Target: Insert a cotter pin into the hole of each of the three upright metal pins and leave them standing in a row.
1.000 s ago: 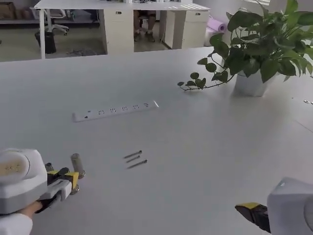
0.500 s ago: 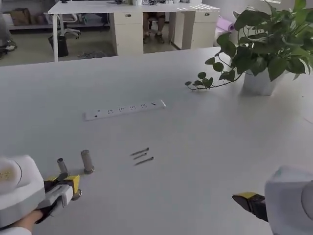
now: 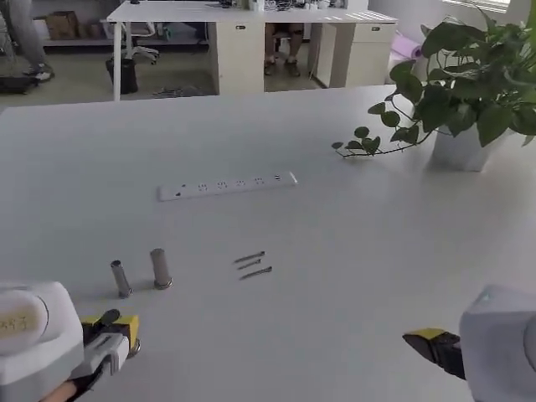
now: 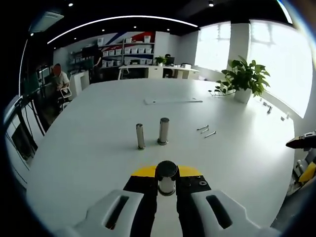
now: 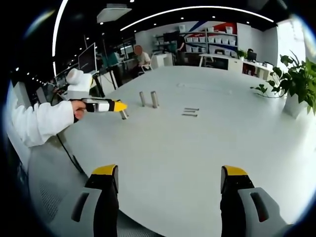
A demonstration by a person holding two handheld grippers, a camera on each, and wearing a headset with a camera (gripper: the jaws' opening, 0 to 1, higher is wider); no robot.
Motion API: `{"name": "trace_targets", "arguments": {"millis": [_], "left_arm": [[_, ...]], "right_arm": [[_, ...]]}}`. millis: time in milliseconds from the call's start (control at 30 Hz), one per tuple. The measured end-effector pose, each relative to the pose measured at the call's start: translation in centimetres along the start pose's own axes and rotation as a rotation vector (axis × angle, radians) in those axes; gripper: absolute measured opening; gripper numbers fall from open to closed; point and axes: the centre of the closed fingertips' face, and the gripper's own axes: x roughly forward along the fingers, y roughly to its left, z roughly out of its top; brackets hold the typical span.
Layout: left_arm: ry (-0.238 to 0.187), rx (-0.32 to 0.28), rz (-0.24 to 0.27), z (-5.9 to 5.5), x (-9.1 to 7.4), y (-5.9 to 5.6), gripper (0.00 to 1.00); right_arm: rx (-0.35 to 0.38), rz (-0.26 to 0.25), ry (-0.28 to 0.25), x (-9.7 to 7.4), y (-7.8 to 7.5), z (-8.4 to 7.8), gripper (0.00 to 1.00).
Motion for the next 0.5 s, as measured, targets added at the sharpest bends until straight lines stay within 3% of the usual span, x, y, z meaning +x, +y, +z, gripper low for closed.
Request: {"name": "trace_targets", "arguments": {"millis": [300,500], "left_arm": [[0.008,0.003,0.028,-0.9,-0.1,-0.3,0.11],[0.013,0.005,0.05,-1.4,-0.2,-0.4,0.11]], "right_arm": [[0.003,0.022,0.019,0.2,-0.1,-0.7,0.83],[-0.006,0.024,0.012,0.2,-0.6,-0.2,0.83]]}}
